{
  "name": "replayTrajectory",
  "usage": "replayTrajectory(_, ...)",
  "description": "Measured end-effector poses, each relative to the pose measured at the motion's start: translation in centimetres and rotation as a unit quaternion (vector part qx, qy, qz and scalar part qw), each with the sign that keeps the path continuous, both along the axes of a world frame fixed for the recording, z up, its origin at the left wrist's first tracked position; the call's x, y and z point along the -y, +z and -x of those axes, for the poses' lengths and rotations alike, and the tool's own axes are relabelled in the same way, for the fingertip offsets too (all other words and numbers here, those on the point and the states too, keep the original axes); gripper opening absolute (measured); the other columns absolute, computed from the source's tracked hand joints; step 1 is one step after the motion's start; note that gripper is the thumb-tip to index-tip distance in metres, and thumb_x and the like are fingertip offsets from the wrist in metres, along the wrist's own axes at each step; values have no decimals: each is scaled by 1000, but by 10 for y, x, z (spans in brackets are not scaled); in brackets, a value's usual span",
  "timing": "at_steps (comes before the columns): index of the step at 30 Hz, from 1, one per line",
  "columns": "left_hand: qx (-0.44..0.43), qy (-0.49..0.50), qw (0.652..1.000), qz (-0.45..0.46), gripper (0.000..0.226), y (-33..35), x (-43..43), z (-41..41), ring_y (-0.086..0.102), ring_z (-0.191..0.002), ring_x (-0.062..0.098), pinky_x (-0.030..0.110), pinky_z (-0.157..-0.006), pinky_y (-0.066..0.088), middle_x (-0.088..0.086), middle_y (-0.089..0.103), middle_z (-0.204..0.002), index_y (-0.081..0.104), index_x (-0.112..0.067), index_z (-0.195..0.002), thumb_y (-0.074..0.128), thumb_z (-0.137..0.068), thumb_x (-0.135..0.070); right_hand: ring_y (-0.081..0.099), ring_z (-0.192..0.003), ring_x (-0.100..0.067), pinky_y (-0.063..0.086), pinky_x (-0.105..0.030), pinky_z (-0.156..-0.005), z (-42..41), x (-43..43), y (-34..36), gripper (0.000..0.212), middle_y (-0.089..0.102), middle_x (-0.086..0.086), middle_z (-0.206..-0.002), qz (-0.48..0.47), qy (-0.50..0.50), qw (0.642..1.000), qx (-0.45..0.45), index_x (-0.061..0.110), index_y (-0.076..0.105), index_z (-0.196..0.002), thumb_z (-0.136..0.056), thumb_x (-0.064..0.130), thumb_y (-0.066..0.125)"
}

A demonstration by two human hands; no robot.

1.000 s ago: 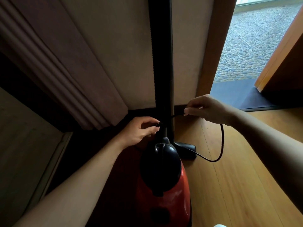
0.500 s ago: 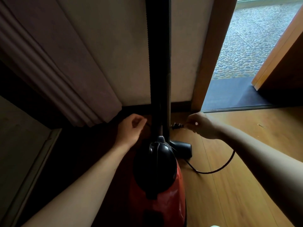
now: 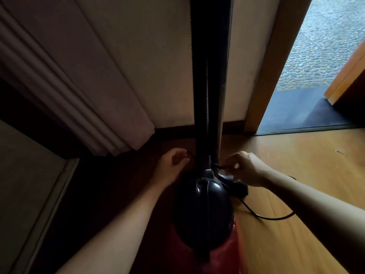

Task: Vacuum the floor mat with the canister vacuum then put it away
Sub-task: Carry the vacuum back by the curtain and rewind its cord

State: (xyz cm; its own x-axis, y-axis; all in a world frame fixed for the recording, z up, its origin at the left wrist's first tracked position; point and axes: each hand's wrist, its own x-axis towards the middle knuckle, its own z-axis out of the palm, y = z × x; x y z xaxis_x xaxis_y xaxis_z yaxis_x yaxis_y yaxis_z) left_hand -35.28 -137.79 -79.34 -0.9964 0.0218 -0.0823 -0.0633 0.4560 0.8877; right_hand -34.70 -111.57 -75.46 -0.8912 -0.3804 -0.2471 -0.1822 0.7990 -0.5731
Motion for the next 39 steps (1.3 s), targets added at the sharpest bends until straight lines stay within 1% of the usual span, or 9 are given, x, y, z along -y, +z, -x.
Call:
replayTrajectory(3,45,-33,997,-55,29,-4,-1,1,65,-111,16,26,-97,50,6,70,-114,64,-19,-118,67,-91,-9,71,-69,-10,60,-45,-69,0,6,-14,6,75,3,-85,53,-44,997,-38,22,76,-95,-92,21,71)
replayTrajectory(10,92,-90,984,-122,39,0,-12,1,63,-110,25,38,-100,48,21,64,-122,53,-1,-134,55,-95,4,71,-90,-7,60,-32,-81,-1,15,-28,19,77,6,-105,138,-85,986,-49,22,79,-111,-93,20,73)
replayTrajectory(14,83,-60,989,-110,36,1,-19,4,67,-95,9,24,-90,51,14,67,-111,56,2,-128,57,-92,8,72,-91,-15,58,-34,-80,2,26,-31,16,78,0,-101,140,-101,984,-36,18,80,-107,-92,20,73)
replayTrajectory(19,68,8,991,-113,26,5,-21,2,64,-85,11,12,-72,52,9,67,-99,65,-1,-112,65,-87,7,69,-83,-4,50,-8,-67,11,28,-20,17,73,6,-89,140,-83,986,-39,15,79,-102,-89,6,73)
replayTrajectory(24,85,115,953,-268,24,16,6,-12,71,-88,21,29,-78,60,7,68,-99,67,-14,-101,63,-89,6,67,-79,13,54,-8,-73,14,4,-6,21,72,18,-84,141,-64,984,-87,25,78,-100,-87,9,76)
replayTrajectory(30,16,187,900,-393,15,81,63,-22,73,-82,14,32,-78,62,6,71,-93,64,-10,-102,52,-97,-1,68,-75,2,46,-3,-59,4,-8,18,21,67,22,-78,120,-85,980,-135,37,68,-86,-87,17,75)
replayTrajectory(33,-33,176,887,-426,15,126,89,-24,69,-74,11,33,-75,61,0,72,-82,65,-14,-98,50,-101,-12,66,-75,-3,43,-7,-56,8,-1,34,16,66,15,-80,146,-132,967,-161,27,64,-89,-86,31,79)
replayTrajectory(36,-117,155,930,-311,23,154,119,-31,64,-71,10,32,-68,59,-8,69,-77,68,-20,-95,49,-102,-11,66,-83,-4,50,-11,-65,14,10,55,36,67,8,-93,218,-167,948,-158,20,59,-106,-83,37,81)
replayTrajectory(39,-220,108,969,28,20,163,164,-43,61,-81,-9,15,-78,50,-24,69,-83,68,-25,-102,58,-97,-9,68,-89,-6,55,-15,-69,21,21,74,50,68,5,-102,258,-173,938,-153,21,55,-121,-82,41,81)
